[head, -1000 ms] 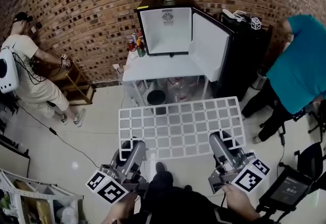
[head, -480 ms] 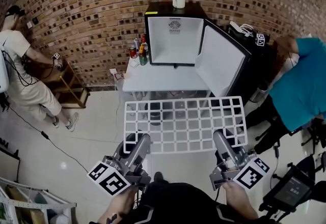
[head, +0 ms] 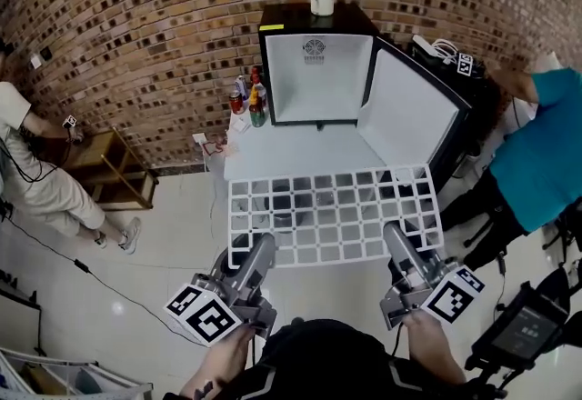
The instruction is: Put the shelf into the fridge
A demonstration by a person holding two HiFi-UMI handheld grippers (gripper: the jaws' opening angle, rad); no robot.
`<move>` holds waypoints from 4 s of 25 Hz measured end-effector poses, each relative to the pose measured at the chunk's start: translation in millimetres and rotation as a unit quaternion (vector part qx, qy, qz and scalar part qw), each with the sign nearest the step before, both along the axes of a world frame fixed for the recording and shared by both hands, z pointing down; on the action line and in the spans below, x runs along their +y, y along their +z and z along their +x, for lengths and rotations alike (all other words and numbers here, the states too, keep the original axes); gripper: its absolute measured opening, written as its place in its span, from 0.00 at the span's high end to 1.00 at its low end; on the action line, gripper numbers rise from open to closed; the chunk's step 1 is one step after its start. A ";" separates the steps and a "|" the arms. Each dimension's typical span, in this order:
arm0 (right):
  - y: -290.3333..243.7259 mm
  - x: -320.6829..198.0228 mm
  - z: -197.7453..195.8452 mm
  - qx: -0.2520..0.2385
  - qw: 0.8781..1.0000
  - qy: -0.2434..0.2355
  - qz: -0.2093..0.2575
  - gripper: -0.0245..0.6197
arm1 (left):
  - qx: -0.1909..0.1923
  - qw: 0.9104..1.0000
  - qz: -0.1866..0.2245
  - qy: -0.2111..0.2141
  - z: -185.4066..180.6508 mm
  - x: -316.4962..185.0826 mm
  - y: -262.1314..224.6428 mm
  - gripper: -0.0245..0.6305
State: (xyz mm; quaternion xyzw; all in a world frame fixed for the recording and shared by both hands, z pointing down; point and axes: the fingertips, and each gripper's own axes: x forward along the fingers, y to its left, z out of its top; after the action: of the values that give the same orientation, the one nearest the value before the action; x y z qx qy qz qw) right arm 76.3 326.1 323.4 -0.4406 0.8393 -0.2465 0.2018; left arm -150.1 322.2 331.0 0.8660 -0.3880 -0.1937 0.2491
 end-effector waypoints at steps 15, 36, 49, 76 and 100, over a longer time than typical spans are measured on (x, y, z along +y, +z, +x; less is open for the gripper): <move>6.0 -109.9 -19.2 0.016 1.000 0.007 -0.002 0.72 | 0.013 1.000 -0.007 0.005 -17.9 -110.5 13.5 0.74; -0.3 -292.0 44.5 0.004 1.000 -0.018 -0.016 0.72 | 0.008 0.999 -0.034 -0.018 45.4 -282.5 3.6 0.74; -4.7 -385.8 50.9 0.001 1.000 -0.017 -0.012 0.73 | 0.012 0.999 -0.040 -0.002 52.8 -379.6 1.6 0.74; 42.8 -519.1 12.4 -0.016 0.997 0.054 -0.052 0.74 | 0.001 0.997 -0.054 0.063 20.7 -537.5 48.7 0.74; 170.9 -577.8 50.8 -0.046 0.994 0.025 -0.100 0.74 | -0.034 0.993 -0.097 0.050 54.2 -583.8 161.3 0.74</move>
State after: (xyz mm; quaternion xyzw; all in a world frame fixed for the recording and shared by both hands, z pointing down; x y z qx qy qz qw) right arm 127.0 -251.7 494.2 -0.4673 0.7890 -0.3443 0.2011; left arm -95.9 -261.6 492.3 0.8623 -0.3693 -0.1129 0.3275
